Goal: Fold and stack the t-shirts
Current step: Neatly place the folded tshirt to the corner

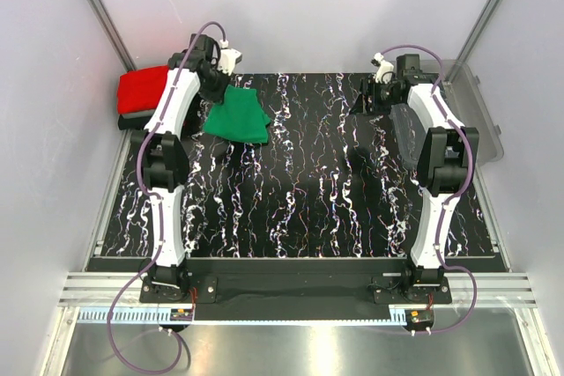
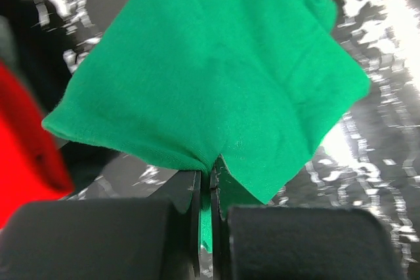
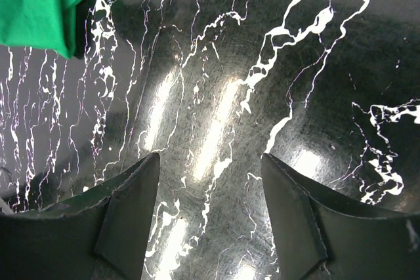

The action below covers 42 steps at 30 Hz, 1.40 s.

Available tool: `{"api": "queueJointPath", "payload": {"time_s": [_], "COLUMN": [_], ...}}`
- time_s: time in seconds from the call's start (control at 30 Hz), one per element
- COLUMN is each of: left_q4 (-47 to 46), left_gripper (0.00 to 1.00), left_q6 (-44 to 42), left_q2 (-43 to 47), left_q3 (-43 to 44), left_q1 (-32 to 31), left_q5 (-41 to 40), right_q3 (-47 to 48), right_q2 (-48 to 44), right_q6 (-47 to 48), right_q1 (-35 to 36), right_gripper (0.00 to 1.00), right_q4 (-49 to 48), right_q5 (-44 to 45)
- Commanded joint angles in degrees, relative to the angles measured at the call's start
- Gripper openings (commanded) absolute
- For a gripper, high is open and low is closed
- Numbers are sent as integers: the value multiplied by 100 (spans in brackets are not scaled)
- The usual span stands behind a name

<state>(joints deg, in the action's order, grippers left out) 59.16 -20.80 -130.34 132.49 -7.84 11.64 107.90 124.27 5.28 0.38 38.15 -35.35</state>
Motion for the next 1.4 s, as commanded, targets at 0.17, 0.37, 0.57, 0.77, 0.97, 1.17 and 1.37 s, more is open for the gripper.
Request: {"api": "queueJointPath", "payload": {"time_s": [0.17, 0.37, 0.57, 0.77, 0.97, 1.17, 1.37], "left_q4": [-421, -1036, -1450, -1933, -2346, -2628, -2550], "left_gripper": [0, 0, 0, 0, 0, 0, 0], "left_q6": [-969, -1321, -1322, -1330, -1532, -1743, -1647], "left_q2": [115, -149, -228, -281, -290, -290, -123], "left_q3": [962, 1437, 1570, 1666, 1684, 1684, 1666], "left_q1": [133, 186, 370, 616, 766, 924, 915], "left_q5": [-1355, -1823, -2323, -2877, -3326, -3519, -3352], "right_q3": [-199, -287, -401, -471, -454, -445, -419], "right_q2": [-122, -175, -263, -280, -254, -254, -236], "right_q6": [-185, -203, -194, -185, -185, -176, -185], "right_q1": [-3, -3, -3, -3, -3, 6, -3], "right_gripper": [70, 70, 70, 70, 70, 70, 70], "right_q4": [-238, -273, -326, -370, -379, -370, -379], "right_q5": [-288, -288, -244, -218, -191, -191, -200]}}
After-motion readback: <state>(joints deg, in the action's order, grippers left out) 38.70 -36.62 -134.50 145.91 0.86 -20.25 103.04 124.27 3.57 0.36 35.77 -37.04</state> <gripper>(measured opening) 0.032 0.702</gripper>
